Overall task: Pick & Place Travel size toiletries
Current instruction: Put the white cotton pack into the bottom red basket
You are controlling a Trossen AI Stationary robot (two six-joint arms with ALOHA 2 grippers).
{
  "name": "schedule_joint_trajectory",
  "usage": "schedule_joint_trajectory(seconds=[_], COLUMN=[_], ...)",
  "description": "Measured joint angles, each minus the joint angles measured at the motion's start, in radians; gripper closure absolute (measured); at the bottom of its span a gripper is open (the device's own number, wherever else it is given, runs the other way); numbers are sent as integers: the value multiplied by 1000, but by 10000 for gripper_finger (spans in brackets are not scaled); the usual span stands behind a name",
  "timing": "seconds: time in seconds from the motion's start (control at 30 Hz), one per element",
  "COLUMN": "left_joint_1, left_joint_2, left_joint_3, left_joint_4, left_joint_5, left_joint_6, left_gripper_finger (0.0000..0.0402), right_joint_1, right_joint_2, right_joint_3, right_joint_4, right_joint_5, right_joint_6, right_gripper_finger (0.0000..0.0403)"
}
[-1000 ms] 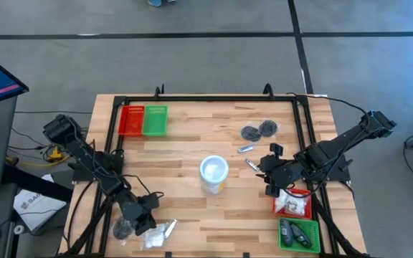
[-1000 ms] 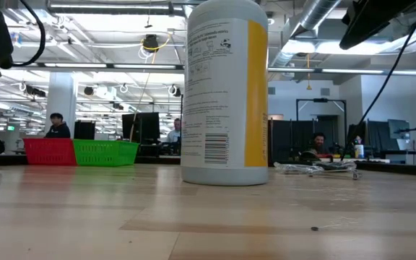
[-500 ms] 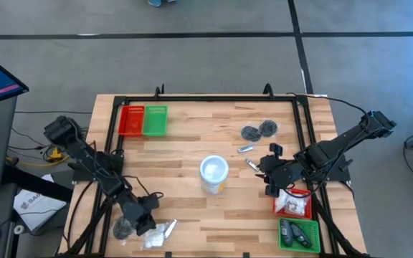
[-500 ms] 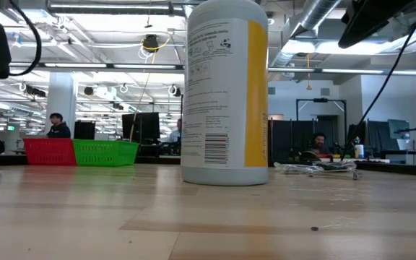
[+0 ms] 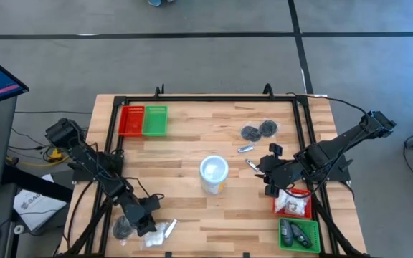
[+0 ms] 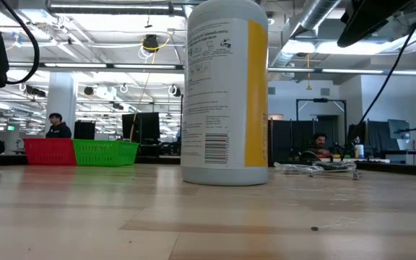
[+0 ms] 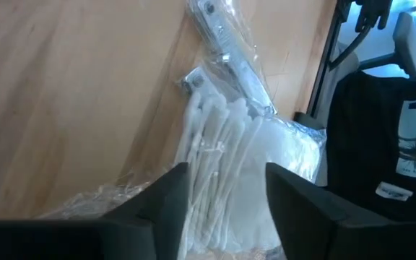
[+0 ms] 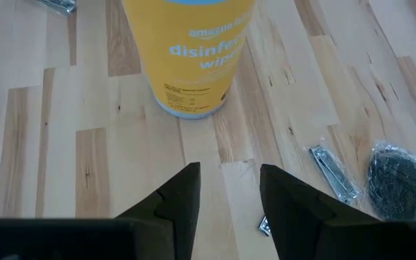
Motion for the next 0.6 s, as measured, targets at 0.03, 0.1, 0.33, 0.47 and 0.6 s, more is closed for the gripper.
schedule_joint_trajectory(seconds=[0.03,0.1,0.33,0.47,0.6], left_joint_1=[3,9,15,9,8], left_joint_2=[-1,-8,-37,-33,-19], left_joint_3=[0,0,0,0,0], left_joint_4=[0,1,4,-22,-35], left_joint_5=[0,-1,-35,-39,-38], left_joint_6=[4,27,85,80,80], left_gripper_finger=[213,202,198,208,219], right_joint_1=[0,0,0,0,0], right_joint_2=[0,0,0,0,0], right_joint_3=[0,0,0,0,0], right_joint_4=[0,0,0,3,3], right_joint_5=[0,0,0,0,0], right_joint_6=[0,-1,0,0,0], right_gripper_finger=[269,270,269,270,268])
